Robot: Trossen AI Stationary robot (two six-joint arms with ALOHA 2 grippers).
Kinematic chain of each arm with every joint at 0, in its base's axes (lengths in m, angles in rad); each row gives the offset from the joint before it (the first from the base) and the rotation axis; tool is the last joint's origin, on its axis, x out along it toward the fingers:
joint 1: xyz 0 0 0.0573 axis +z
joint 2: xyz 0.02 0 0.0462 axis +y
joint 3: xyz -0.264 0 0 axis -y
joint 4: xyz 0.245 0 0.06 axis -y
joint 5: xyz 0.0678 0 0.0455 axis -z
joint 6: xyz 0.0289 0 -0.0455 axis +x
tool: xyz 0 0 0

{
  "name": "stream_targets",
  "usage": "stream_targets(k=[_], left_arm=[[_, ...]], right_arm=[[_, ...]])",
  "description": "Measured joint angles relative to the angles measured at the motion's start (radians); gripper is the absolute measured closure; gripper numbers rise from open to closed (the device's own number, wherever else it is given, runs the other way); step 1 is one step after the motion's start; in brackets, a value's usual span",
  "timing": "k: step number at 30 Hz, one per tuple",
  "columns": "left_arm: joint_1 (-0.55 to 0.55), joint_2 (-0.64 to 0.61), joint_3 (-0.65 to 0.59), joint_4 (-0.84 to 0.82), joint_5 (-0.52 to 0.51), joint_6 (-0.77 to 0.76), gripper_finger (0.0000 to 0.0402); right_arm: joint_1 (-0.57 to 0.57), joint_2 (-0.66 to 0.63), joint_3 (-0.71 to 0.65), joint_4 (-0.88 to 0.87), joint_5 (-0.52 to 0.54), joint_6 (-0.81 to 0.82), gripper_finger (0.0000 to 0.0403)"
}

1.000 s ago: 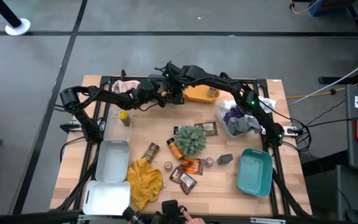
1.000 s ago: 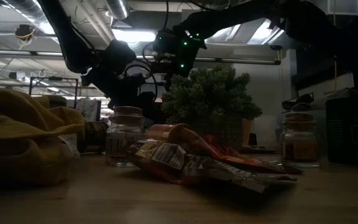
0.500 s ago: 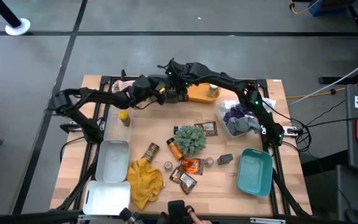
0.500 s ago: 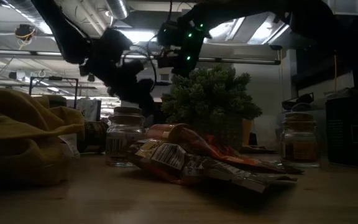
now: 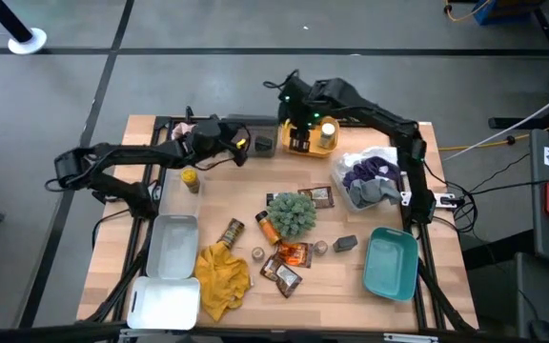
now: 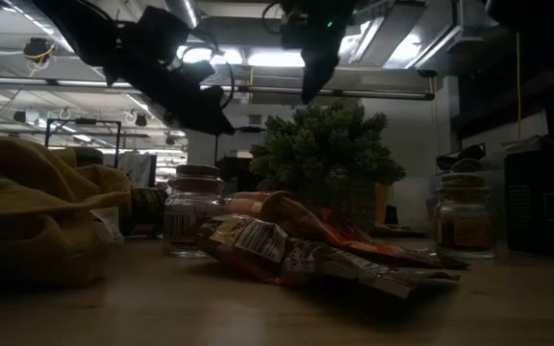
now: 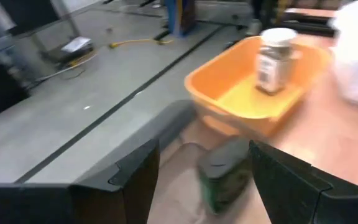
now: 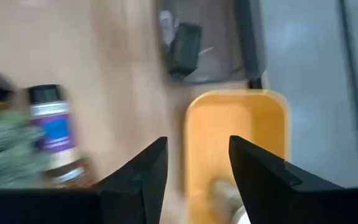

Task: Sort spices by type
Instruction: Put the green spice can into the black transparent bin

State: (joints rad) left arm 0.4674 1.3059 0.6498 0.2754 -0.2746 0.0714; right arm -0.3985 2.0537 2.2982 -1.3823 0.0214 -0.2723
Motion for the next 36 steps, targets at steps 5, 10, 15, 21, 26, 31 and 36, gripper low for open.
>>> stream_targets(k=[5,10,15,21,26,31,36], left_arm=[[-0.061,-0.016,0.0,-0.013,0.064,0.035,0.017],[-0.112,-0.016,0.0,-0.032,0.079,0.044,0.017],[-0.146,-0.016,0.0,-0.066,0.079,0.042,0.017],[-0.177,-0.016,0.0,-0.096,0.079,0.041,0.017],[-0.206,-0.016,0.0,-0.094,0.079,0.041,0.017],[-0.233,-0.016,0.0,-0.093,0.079,0.041,0.017],[-0.256,-0.016,0.0,-0.094,0.079,0.041,0.017]], right_arm=[[0.017,-0.051,0.0,-0.137,-0.079,0.12,0.0231],[0.097,-0.088,-0.03,-0.184,-0.079,0.194,0.0231],[0.224,-0.15,-0.103,-0.19,-0.092,0.197,0.0231],[0.401,-0.231,-0.261,-0.187,-0.089,0.295,0.0231],[0.545,-0.259,-0.406,-0.19,-0.026,0.428,0.0231],[0.663,-0.26,-0.514,-0.189,-0.018,0.502,0.0231],[0.74,-0.26,-0.597,-0.187,-0.014,0.583,0.0231]])
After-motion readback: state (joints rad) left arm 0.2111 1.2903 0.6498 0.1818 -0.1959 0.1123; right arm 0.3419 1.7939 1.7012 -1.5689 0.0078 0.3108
